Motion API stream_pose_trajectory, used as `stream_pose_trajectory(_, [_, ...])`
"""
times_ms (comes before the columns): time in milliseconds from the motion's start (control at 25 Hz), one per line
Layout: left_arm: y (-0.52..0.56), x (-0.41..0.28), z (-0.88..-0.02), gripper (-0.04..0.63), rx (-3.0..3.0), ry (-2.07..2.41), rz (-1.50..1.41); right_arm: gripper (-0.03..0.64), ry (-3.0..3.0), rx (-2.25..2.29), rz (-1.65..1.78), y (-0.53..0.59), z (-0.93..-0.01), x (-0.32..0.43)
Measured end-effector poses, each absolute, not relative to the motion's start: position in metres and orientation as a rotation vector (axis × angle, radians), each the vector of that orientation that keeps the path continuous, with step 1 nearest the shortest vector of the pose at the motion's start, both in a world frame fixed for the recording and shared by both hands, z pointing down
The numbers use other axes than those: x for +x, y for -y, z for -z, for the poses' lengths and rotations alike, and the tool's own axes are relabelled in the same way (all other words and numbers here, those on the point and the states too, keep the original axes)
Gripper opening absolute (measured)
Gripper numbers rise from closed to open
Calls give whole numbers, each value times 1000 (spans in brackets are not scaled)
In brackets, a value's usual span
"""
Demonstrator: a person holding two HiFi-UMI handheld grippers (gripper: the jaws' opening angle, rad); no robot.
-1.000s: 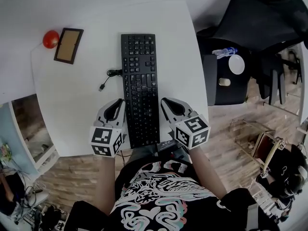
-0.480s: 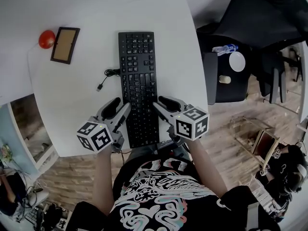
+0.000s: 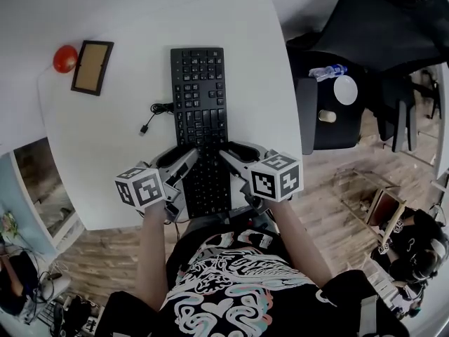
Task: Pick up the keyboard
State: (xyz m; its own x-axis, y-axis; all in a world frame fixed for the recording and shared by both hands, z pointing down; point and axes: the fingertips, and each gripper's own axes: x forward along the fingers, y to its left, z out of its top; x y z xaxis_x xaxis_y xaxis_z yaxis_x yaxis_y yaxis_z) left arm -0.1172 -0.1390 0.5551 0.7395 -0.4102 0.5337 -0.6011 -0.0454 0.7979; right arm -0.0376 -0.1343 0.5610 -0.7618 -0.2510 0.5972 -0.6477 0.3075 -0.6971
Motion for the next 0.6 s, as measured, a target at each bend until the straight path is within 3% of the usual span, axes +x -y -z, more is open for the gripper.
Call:
stream_pose_trajectory(280, [144,-114,-548,105,1539,637,92,137,2198,789,-1500,136,-562,-38])
stream_pose_trajectory(600, [144,-110,-529,101,1573,533,247,137,2230,770,-1589,137,-555,-38])
